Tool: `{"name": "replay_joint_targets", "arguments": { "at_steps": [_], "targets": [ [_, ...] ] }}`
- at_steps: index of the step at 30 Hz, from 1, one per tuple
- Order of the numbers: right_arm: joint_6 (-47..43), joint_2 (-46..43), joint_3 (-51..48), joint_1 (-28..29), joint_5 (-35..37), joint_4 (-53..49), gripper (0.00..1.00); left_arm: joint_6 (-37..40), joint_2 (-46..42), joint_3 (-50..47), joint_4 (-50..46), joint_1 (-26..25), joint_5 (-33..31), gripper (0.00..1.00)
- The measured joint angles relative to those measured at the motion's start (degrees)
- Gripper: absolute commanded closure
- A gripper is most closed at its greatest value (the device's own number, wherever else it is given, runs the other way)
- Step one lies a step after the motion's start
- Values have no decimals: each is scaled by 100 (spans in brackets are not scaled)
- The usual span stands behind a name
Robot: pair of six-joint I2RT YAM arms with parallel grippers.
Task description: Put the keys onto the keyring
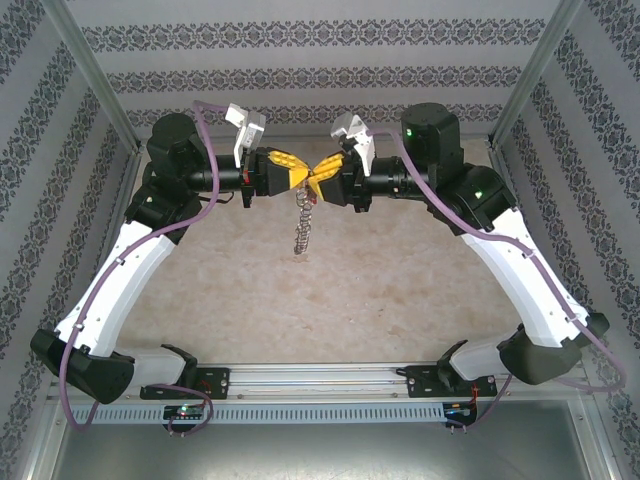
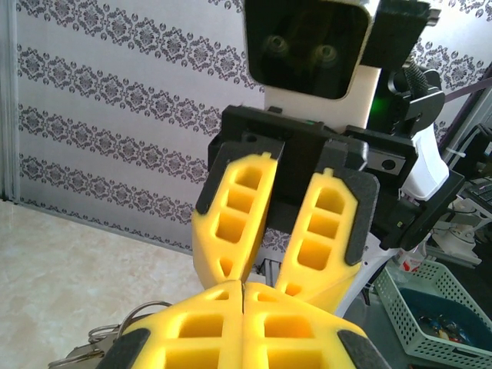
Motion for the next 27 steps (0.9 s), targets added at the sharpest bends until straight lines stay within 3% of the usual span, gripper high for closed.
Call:
{"name": "replay_joint_targets", "arguments": {
  "at_steps": [5, 15, 16, 22, 27],
  "targets": [
    [2, 26, 0, -28, -61, 4, 99, -72, 2, -2, 70, 0, 61, 100],
    [-4, 24, 0, -37, -153, 17, 100, -133, 7, -2, 116, 0, 127, 100],
    [-7, 24, 0, -37, -155, 11, 100, -20, 7, 2, 33, 0, 118, 100],
    [-125, 28, 22, -37, -15, -212, 100, 1097, 35, 568, -1386, 2, -232, 76],
    [-466, 168, 356, -20, 422, -710, 100, 1832, 31, 949, -2214, 33, -627, 76]
  ]
}}
